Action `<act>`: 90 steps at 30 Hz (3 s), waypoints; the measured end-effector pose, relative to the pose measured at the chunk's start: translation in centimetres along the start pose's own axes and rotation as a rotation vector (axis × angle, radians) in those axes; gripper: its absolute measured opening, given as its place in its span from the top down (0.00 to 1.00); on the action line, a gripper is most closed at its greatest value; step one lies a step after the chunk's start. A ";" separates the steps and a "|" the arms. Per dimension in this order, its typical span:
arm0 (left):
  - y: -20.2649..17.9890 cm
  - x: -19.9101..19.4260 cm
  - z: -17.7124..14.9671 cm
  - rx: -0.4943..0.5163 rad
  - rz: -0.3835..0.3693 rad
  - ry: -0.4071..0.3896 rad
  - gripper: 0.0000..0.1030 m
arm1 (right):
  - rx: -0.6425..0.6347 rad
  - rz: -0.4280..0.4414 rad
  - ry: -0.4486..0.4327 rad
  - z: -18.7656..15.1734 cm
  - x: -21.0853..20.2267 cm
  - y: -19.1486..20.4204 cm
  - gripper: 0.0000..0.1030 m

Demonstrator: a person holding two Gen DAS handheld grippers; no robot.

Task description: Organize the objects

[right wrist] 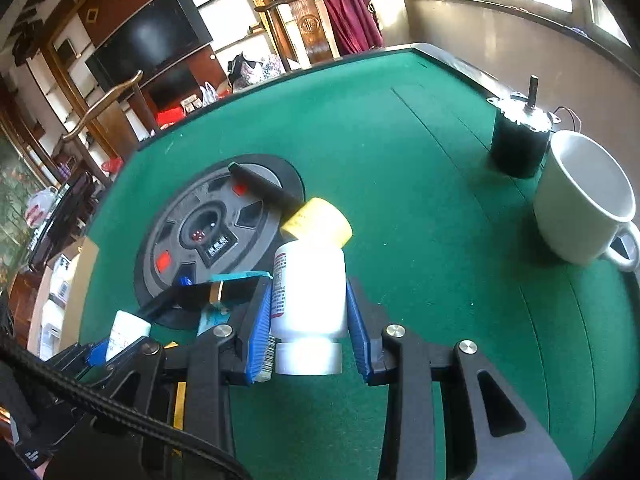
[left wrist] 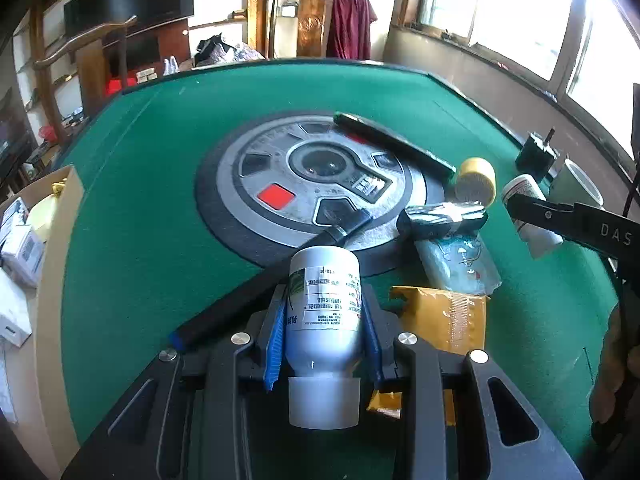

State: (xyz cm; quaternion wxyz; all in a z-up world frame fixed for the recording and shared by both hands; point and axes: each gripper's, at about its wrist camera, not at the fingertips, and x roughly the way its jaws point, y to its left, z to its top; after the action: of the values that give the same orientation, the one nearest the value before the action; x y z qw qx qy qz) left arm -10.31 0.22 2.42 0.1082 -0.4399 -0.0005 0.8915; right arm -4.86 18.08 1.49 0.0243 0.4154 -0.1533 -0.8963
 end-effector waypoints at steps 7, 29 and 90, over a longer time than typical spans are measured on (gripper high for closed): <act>1.3 -2.1 -0.8 -0.033 0.015 -0.066 0.72 | -0.040 0.072 -0.045 0.3 -1.0 1.8 0.68; 2.0 -2.5 -1.4 -0.028 0.060 -0.090 0.72 | -0.182 0.147 -0.010 -2.1 -1.1 5.7 0.68; 26.7 -13.4 -12.6 -0.540 0.255 -0.198 0.71 | -0.552 0.390 0.214 -14.5 4.7 34.5 0.68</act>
State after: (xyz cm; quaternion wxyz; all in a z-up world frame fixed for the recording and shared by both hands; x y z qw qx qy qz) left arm 2.31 -29.64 2.70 -0.1257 -0.3605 -0.1927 0.9040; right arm 0.12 -19.29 -0.62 0.3224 0.4479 0.0214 -0.8337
